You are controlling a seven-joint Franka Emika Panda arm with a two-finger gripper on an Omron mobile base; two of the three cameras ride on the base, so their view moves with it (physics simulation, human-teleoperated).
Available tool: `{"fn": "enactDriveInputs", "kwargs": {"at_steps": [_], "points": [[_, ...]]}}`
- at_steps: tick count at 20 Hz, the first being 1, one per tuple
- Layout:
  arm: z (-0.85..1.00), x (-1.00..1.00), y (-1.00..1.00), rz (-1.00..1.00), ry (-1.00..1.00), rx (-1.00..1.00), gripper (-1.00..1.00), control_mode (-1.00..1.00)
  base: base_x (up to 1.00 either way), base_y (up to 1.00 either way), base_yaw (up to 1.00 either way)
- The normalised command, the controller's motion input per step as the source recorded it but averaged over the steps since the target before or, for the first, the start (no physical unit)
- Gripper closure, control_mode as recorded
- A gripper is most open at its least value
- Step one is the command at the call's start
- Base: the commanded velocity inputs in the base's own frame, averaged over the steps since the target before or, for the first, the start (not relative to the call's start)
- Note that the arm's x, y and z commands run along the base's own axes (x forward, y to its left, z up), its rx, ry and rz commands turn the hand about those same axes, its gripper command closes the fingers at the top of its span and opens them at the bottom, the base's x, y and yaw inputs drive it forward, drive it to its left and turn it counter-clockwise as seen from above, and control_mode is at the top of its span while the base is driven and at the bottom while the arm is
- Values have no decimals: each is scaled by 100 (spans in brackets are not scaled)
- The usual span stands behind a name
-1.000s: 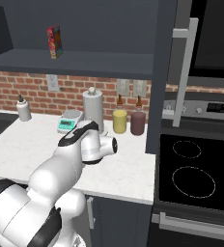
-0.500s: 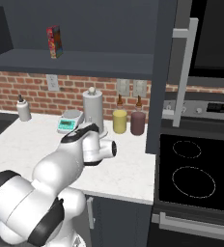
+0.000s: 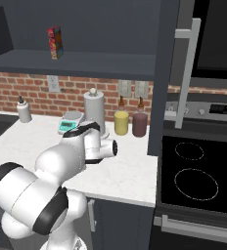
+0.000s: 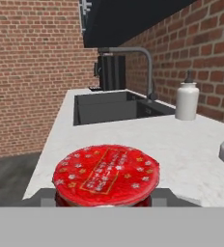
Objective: Pick the yogurt and place it on the digital scale for weighing, and close the cabinet.
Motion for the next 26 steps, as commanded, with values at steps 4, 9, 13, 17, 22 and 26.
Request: {"fn": "enactDriveInputs", "kwargs": {"at_steps": [4,9,13,17,22,26], "points": [[0,14,0,0,0,0,100,-100,0,0,0],[-1,10,0,0,0,0,100,-100,0,0,0],[0,6,0,0,0,0,100,-100,0,0,0],[0,0,4,0,0,0,100,-100,0,0,0],[0,4,9,0,0,0,100,-100,0,0,0],[0,11,6,0,0,0,100,-100,0,0,0]]}}
